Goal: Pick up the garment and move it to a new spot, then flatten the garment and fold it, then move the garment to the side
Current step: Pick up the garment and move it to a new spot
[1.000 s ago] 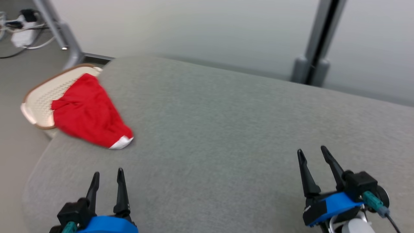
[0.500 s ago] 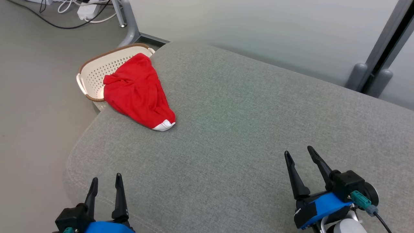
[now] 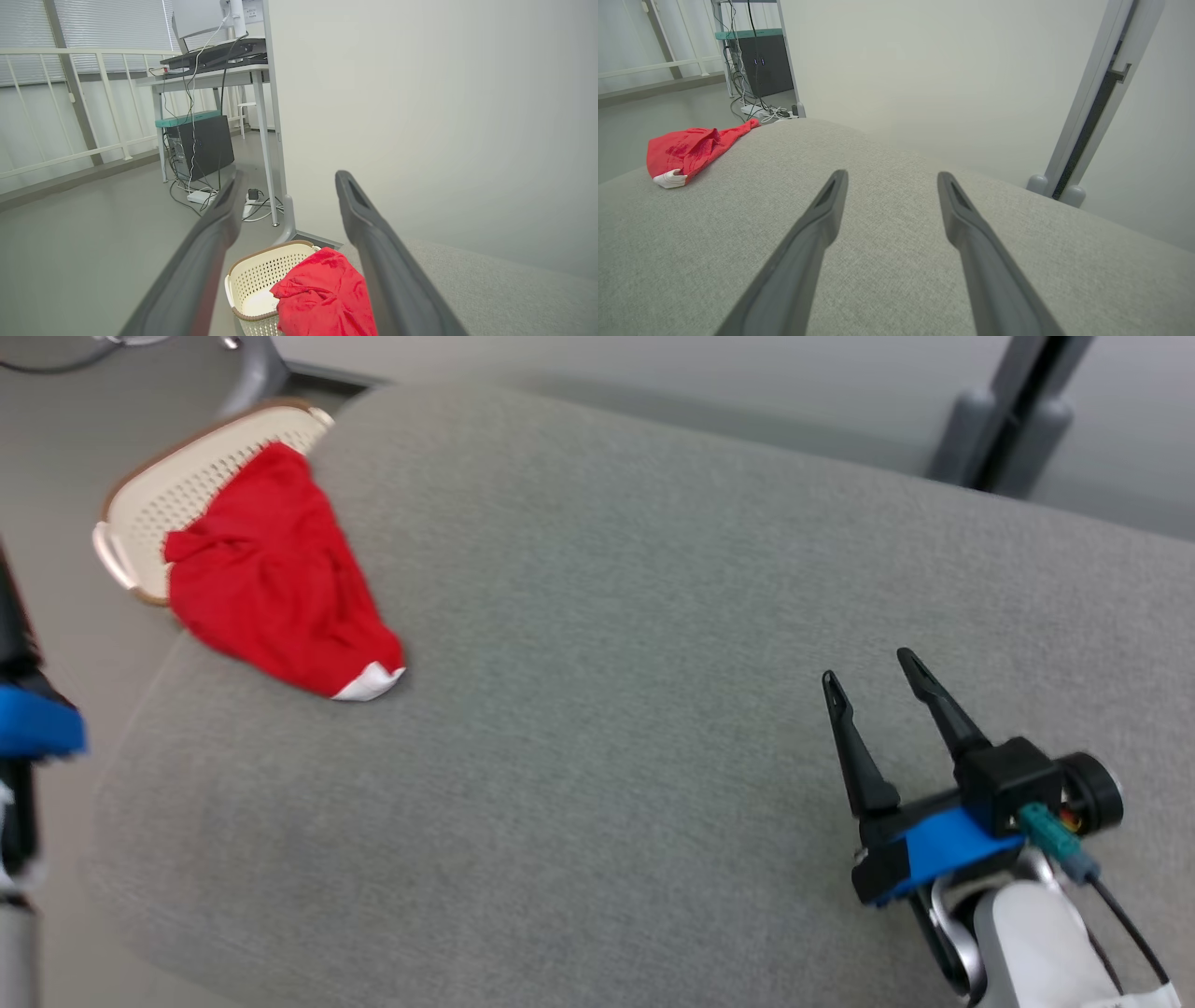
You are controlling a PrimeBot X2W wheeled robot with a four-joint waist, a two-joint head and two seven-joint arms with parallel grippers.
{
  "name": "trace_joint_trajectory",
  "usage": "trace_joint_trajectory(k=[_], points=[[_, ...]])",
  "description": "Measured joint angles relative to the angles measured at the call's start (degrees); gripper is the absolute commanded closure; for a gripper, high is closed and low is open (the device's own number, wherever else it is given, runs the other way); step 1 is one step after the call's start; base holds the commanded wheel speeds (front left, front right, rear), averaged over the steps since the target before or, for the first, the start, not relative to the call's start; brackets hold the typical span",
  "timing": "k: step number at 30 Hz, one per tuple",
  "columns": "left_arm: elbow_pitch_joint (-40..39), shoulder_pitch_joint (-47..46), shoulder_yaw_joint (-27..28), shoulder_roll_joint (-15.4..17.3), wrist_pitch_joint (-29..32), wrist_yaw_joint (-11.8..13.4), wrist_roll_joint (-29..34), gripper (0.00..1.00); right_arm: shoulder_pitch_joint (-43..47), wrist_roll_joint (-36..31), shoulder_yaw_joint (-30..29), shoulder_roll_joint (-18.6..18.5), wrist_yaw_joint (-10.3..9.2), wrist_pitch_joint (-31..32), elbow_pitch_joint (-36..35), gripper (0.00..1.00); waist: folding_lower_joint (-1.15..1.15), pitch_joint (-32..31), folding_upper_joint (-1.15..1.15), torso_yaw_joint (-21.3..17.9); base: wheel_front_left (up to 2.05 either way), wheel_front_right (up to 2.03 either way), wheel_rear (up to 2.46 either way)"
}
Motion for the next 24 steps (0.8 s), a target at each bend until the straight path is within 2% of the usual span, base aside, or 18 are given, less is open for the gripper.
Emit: trace_joint_trajectory(k=[4,11,17,24], points=[[4.8,-8.9,-0.7,4.3,7.8,-1.9,-1.5,0.00,-2.3,-1.9,-0.2,0.0,0.00,2.0,-2.8,0.00,0.01,4.0,0.00,-3.0,0.00,0.00,0.00],[16.6,-18.3,-5.9,3.2,20.4,-4.3,-6.8,0.00,-3.5,-3.6,-0.3,0.0,0.00,4.5,-6.3,0.00,0.01,9.9,0.00,-7.0,0.00,0.00,0.00],[24.3,-18.8,-9.4,2.1,24.7,-4.9,-8.7,0.00,-3.6,-4.2,-0.6,0.0,0.00,5.3,-8.4,0.00,0.01,13.6,0.00,-9.5,0.00,0.00,0.00],[30.9,-19.3,-11.7,2.0,27.8,-4.9,-9.5,0.00,-3.6,-4.5,-1.1,0.0,0.00,5.1,-9.3,0.00,0.00,16.0,0.00,-10.4,0.00,0.00,0.00]])
